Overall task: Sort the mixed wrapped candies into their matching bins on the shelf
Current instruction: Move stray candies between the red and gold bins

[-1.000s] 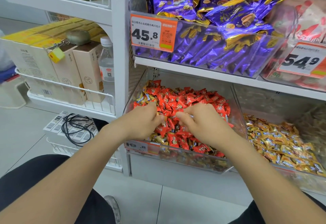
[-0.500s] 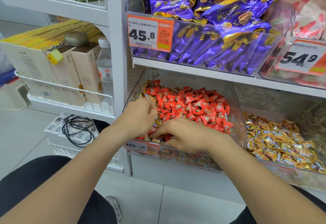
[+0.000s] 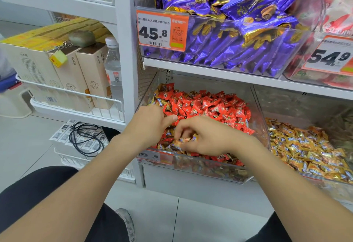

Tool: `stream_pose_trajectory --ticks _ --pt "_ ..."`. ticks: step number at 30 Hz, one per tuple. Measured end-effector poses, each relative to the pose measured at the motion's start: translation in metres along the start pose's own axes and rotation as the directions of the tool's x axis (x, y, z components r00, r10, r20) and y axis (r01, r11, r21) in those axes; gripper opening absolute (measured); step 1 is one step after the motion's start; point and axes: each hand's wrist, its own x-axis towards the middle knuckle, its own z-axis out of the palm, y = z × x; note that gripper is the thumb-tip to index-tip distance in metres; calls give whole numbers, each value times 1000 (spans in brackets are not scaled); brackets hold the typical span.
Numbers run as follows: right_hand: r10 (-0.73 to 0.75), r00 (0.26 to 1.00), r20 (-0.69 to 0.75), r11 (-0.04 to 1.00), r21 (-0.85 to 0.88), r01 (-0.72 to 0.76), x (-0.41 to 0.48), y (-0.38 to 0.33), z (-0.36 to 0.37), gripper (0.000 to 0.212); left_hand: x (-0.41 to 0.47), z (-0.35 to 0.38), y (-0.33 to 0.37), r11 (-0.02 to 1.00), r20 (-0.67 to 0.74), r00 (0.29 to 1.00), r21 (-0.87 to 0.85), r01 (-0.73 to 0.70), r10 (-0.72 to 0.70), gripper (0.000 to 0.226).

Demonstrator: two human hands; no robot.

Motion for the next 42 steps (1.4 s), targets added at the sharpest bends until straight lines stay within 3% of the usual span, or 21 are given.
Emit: stream_pose_trajectory --ticks 5,9,12,16,20,25,28,30,33,36,40,42 --pt "184 972 -146 932 341 -125 -22 3 -20 20 1 -1 3 994 -43 994 -38 -102 101 24" --pt "400 898 -185 767 603 -217 -28 1 -26 22 -2 4 7 995 121 988 -31 -97 100 19" --pt "463 866 -190 661 724 -195 -28 0 -26 26 -4 10 12 989 174 980 90 -114 97 12" --pt "471 853 -227 658 734 -168 -32 -3 -29 20 -4 14 21 947 161 983 293 -130 86 26" --pt "428 837 -340 798 577 -174 -31 -1 -27 22 -1 17 25 927 138 986 348 -137 94 23" --pt "332 885 -325 899 394 -193 -34 2 -29 33 0 22 22 926 146 983 342 -157 113 10" --pt "168 928 -333 986 63 -156 -39 11 -33 21 -4 19 21 966 119 987 222 -134 110 19" --pt "101 946 -309 972 -171 -160 -42 17 -34 19 -6 15 23 986 53 994 131 -106 99 31" --pt "156 977 -147 967 -178 -181 -47 26 -32 26 -5 12 19 990 16 995 95 -100 99 50" --pt "241 969 -51 935 -255 -246 -49 32 -24 41 -2 15 9 987 95 989 106 -125 115 36" --pt "217 969 -120 941 -237 -240 -51 29 -24 14 -4 17 13 968 188 973 185 -172 136 16" --pt "195 961 -197 951 -201 -234 -53 25 -30 26 -5 17 19 957 204 970 227 -181 135 11"
